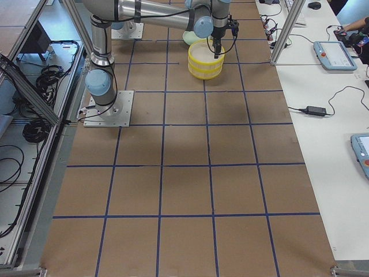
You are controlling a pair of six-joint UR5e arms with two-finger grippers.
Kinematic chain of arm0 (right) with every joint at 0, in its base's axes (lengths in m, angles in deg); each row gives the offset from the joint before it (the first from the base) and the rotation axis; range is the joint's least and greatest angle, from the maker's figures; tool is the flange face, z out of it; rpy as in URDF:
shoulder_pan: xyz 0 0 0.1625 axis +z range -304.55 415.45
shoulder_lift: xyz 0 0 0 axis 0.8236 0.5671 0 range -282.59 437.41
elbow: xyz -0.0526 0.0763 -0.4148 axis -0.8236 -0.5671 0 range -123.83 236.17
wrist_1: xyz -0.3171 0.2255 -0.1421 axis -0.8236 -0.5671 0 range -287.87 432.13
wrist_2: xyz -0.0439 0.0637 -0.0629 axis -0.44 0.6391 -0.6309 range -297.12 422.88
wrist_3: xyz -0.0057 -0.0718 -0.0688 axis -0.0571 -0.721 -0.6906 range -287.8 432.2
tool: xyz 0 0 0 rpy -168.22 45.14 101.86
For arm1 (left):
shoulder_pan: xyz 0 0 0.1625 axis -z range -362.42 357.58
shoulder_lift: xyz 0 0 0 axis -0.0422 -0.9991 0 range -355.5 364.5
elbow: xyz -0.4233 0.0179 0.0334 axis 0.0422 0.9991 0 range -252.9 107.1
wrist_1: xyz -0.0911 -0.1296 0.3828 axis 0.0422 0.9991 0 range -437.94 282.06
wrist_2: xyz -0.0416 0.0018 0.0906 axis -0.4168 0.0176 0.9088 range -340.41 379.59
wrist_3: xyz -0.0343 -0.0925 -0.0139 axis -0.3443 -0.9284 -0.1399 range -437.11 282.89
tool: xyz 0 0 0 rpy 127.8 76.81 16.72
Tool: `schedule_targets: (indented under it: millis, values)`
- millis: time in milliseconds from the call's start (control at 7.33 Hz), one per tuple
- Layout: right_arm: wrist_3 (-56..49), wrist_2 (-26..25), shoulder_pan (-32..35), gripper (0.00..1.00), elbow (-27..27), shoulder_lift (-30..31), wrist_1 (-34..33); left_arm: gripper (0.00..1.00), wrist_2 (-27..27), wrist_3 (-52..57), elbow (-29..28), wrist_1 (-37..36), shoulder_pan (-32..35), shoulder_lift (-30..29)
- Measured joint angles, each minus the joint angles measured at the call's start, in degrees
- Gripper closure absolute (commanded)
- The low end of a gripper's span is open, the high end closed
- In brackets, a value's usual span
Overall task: Place buns in different layers of steamer
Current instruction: 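Grasp the top steamer tier rim with the right gripper and lift it off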
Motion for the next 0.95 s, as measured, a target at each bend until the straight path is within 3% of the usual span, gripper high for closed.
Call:
schedule_targets:
  millis: [273, 545, 682, 955]
  values:
    - [5.7, 0.1, 2.1, 0.03, 1.6, -3.5, -4.5, 0.94, -0.1, 0.0, 0.0, 0.0, 0.0, 0.0]
    - [6.9, -0.5, 2.6, 0.23, 3.3, -5.5, -6.2, 0.94, -0.1, 0.0, -0.1, 0.0, 0.0, 0.1]
    - [7.2, -1.0, 2.7, 0.51, 3.9, -5.8, -6.4, 0.94, -0.1, 0.0, -0.1, 0.0, 0.0, 0.1]
    - [8.6, -1.2, 2.7, 0.87, 5.1, -5.8, -6.3, 0.94, -0.1, 0.0, -0.1, 0.0, 0.0, 0.1]
